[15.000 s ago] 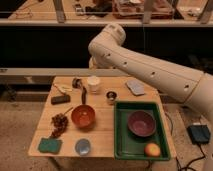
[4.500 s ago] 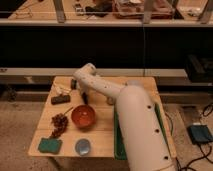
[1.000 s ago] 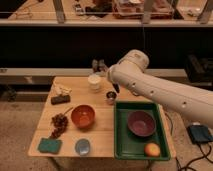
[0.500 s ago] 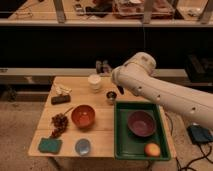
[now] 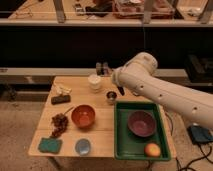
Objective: Wipe purple bowl with brush
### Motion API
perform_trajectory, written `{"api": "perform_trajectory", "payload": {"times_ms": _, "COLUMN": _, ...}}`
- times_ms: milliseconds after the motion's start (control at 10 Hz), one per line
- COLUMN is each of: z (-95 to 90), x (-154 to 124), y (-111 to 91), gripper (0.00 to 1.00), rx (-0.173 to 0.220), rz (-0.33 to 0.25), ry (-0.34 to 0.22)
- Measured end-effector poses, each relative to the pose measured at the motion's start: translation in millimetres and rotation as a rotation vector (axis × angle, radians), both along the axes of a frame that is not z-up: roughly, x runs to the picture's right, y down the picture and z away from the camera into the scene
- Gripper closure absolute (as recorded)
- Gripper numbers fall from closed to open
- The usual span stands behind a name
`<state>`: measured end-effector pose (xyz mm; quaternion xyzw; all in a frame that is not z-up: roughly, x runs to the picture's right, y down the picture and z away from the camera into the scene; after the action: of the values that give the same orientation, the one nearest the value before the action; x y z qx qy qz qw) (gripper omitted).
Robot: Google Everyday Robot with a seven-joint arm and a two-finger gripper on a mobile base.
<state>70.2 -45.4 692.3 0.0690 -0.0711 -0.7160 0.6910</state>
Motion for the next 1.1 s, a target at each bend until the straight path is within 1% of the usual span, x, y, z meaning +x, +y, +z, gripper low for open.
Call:
{"api": "perform_trajectory", "payload": {"times_ms": 100, "z": -7.4, "x": 17, "y": 16, "gripper": 1.0, "rx": -0.023, "rz": 0.009, "ry": 0.006}}
{"api": "perform_trajectory", "payload": {"times_ms": 300, "z": -24.0, "x": 45, "y": 46, "gripper": 1.0, "rx": -0.055, "rz": 0.023, "ry": 0.021}}
{"api": "perform_trajectory", "payload": {"times_ms": 400, "z": -37.0, "x": 67, "y": 68, "gripper": 1.0, "rx": -0.073, "rz": 0.037, "ry": 0.031}}
{"api": "perform_trajectory", "payload": {"times_ms": 500, "z": -54.0, "x": 95, "y": 97, "gripper": 1.0, "rx": -0.095, "rz": 0.049, "ry": 0.049}}
{"api": "perform_trajectory", "payload": {"times_ms": 700, "z": -69.1, "x": 130, "y": 131, "gripper": 1.0, "rx": -0.128, "rz": 0.054, "ry": 0.093}}
{"api": "perform_trajectory", "payload": {"times_ms": 800, "z": -77.8, "x": 152, "y": 154, "gripper": 1.0, "rx": -0.153, "rz": 0.053, "ry": 0.132}}
{"api": "perform_trajectory", "payload": {"times_ms": 900, "z": -80.8, "x": 161, "y": 164, "gripper": 1.0, "rx": -0.161, "rz": 0.049, "ry": 0.15}}
{"api": "perform_trajectory", "payload": {"times_ms": 1100, "z": -81.2, "x": 160, "y": 166, "gripper": 1.0, "rx": -0.165, "rz": 0.048, "ry": 0.149}}
